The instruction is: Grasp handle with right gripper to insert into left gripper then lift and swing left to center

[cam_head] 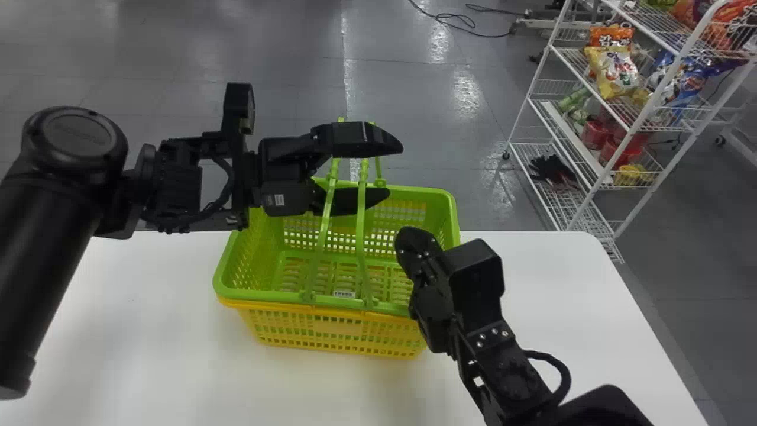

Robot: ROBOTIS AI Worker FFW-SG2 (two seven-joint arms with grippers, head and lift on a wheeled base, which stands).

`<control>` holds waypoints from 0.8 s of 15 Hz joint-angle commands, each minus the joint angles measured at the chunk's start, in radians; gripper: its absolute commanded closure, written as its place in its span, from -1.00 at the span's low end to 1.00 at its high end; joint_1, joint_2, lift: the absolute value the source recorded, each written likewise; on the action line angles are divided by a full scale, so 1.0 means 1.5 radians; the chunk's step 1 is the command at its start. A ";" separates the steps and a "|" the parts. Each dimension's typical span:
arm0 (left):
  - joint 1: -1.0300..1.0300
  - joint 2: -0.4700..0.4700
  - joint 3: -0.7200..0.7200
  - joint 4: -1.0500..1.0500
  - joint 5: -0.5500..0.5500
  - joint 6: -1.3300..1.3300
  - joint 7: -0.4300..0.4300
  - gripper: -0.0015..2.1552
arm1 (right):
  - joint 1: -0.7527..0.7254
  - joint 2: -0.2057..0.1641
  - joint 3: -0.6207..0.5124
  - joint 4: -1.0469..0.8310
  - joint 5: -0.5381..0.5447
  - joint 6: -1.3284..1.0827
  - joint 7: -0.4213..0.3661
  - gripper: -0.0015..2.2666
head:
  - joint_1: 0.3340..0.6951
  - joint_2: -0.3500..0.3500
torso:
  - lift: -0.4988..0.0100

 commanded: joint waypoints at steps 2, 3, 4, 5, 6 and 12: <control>-0.004 -0.007 0.002 0.001 0.007 0.000 0.008 -0.94 | 0.104 -0.022 -0.069 -0.068 -0.037 -0.070 0.002 0.30 | 1.00 -0.47 | 0.60; -0.006 -0.007 0.002 0.001 0.011 0.000 0.013 -0.94 | 0.130 -0.025 -0.088 -0.068 -0.046 -0.108 0.004 -0.14 | 1.00 -0.55 | 0.60; -0.010 -0.007 0.002 0.001 0.010 0.000 0.014 -0.94 | 0.152 -0.026 -0.107 -0.068 -0.052 -0.133 0.007 -0.71 | 1.00 -0.60 | 0.60; -0.016 -0.007 0.003 0.001 0.011 0.000 0.019 -0.94 | 0.172 -0.027 -0.125 -0.065 -0.063 -0.141 0.010 -0.96 | 1.00 -0.64 | 0.60; -0.020 -0.007 0.003 0.001 0.013 0.000 0.023 -0.94 | 0.187 -0.028 -0.136 -0.061 -0.067 -0.156 0.012 -0.98 | 1.00 -0.67 | 0.60; -0.047 -0.006 -0.002 0.013 0.036 0.008 0.041 -0.93 | 0.270 -0.035 -0.166 -0.026 -0.079 -0.293 0.020 -0.97 | 1.00 -0.81 | 0.60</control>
